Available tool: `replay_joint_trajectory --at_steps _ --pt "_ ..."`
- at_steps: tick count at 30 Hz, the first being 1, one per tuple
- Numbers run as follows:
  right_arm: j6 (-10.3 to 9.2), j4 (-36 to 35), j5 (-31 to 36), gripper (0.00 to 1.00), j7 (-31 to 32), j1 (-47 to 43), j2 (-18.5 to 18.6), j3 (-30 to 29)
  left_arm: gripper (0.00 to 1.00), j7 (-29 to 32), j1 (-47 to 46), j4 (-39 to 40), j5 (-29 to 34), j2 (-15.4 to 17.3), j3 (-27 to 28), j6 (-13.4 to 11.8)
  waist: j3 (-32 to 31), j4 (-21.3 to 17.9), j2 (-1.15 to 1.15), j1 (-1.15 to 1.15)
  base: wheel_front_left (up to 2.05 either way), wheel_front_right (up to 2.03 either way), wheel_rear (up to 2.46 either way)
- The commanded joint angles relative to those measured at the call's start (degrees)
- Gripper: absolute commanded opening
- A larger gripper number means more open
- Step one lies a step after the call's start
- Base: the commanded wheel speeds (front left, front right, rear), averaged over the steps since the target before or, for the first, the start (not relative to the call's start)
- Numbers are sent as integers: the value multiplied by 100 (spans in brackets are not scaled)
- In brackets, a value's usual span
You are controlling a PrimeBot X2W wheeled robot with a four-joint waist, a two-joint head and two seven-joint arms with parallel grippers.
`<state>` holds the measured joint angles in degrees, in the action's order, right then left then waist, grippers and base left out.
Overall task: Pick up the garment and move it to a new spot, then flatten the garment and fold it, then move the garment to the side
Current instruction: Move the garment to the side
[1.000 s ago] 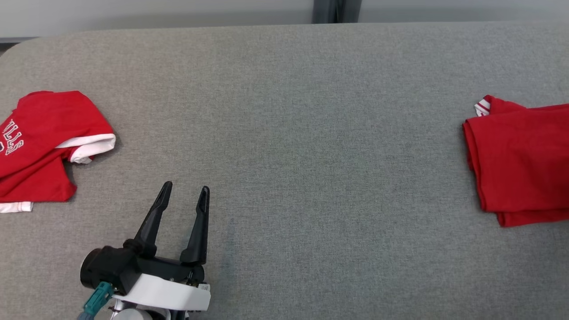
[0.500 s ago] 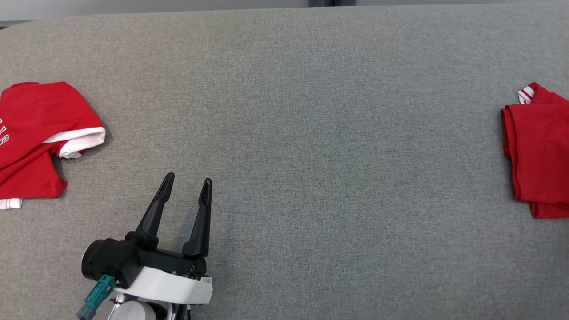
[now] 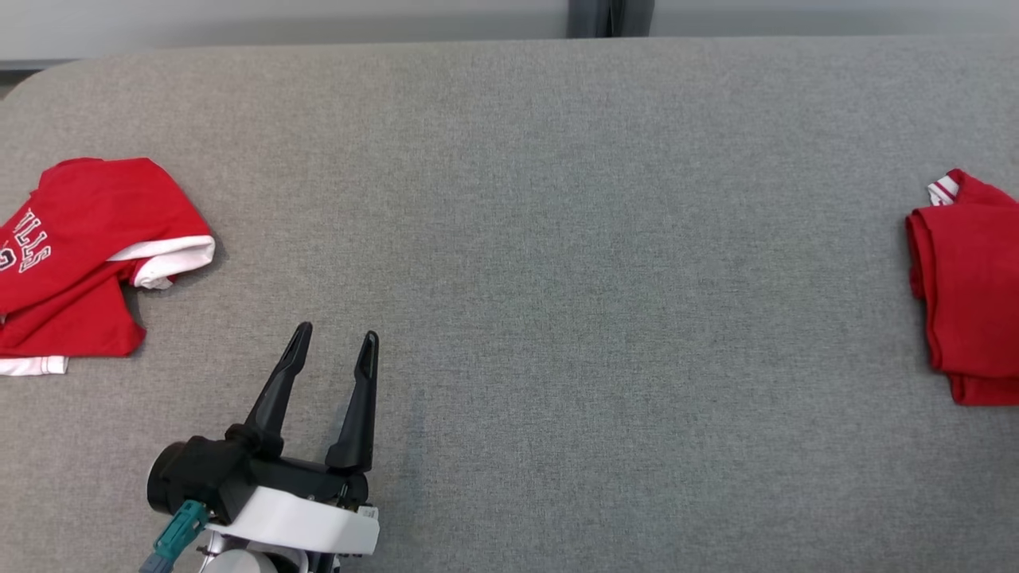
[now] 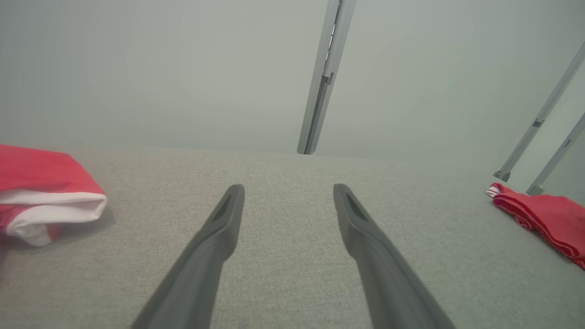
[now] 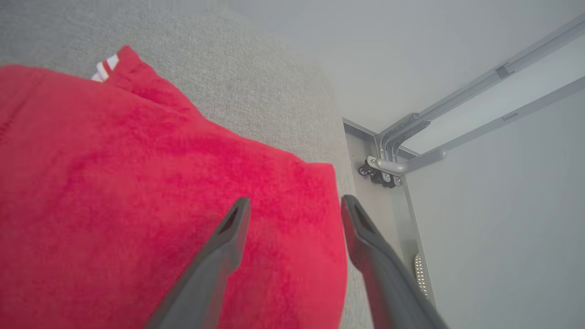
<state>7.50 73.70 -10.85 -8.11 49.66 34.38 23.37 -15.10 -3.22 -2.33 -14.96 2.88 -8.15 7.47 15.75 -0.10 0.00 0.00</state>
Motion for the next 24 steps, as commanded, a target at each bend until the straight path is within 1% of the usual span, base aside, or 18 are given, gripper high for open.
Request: replay_joint_trajectory --at_steps 1,5,6,9,13,17,21,24 --pt "-1 12 66 100 -65 4 -21 -42 100 -10 35 -10 -29 24 28 4 -75 -3 0 0 0 0 0" --pt "-1 5 269 100 -262 116 -249 -227 100 -11 132 -8 -55 20 41 4 -284 -26 0 0 0 0 0" --pt "-1 -46 265 100 -374 144 -424 -345 100 -10 160 -3 -58 19 47 4 -406 -37 0 0 0 0 0" --pt "-1 -204 137 100 -520 80 -748 -487 100 -11 215 0 -71 15 82 4 -631 -44 0 0 0 0 0" --pt "-1 -583 -275 100 -633 -138 -1201 -618 100 -10 313 30 -114 14 164 4 -942 -35 0 0 0 0 0" --pt "-1 -1282 -752 100 -685 -553 -1512 -515 100 -10 421 72 -140 13 282 4 -1220 1 0 0 0 0 0" --pt "-1 -2188 -1172 100 -708 -1163 -1676 -414 100 -10 511 129 -172 12 421 4 -1413 39 0 0 0 0 0" --pt "-1 -2945 -1342 100 -710 -1652 -1751 -431 100 -10 558 151 -182 9 480 4 -1494 47 0 0 0 0 0"
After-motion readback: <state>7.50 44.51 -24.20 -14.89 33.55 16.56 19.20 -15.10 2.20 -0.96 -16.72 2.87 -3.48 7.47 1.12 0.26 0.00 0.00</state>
